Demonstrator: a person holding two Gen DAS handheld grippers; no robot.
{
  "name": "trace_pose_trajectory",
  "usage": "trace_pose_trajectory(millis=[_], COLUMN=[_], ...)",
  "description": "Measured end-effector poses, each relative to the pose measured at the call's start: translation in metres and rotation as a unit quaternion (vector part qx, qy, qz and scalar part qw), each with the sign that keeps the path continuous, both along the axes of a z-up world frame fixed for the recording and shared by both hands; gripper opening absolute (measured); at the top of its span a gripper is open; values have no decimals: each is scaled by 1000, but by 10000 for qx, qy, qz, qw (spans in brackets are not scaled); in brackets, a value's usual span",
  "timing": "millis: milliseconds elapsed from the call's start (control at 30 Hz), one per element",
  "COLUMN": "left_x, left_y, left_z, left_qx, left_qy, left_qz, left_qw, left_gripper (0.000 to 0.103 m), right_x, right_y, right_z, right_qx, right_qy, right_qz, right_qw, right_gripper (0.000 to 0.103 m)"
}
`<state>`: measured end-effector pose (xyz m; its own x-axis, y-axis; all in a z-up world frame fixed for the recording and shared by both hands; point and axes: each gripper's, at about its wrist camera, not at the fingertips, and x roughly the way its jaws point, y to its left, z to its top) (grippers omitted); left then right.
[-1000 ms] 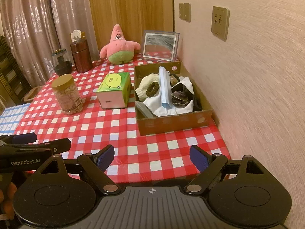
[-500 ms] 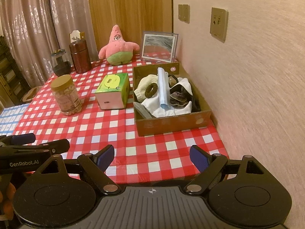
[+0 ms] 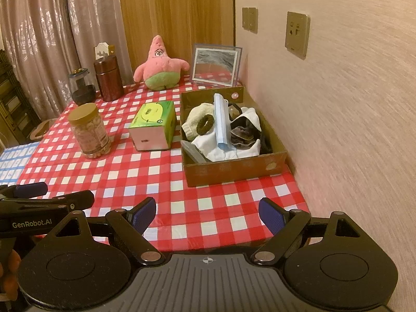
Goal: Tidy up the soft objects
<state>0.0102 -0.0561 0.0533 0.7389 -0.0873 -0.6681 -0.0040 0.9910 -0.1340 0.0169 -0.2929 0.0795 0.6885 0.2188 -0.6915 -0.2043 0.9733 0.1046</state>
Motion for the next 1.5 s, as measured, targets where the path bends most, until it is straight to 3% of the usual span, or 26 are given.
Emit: trace_pose_trajectory(millis=[1300,1500], left_x=[-1,-4], left_y=[-2,-5], left_z=[1,5], left_qx=[6,85], left_qy=[-18,-208], left_qz=[-18,4], left_qw=[10000,9997], left_gripper=[101,102], right_x=[1,1], right_y=[-3,-3], right_z=[1,1], right_qx=[0,4], right_qy=[-9,-13], right_qz=[-9,-11], right_qw=[10000,10000], right_gripper=[86,86])
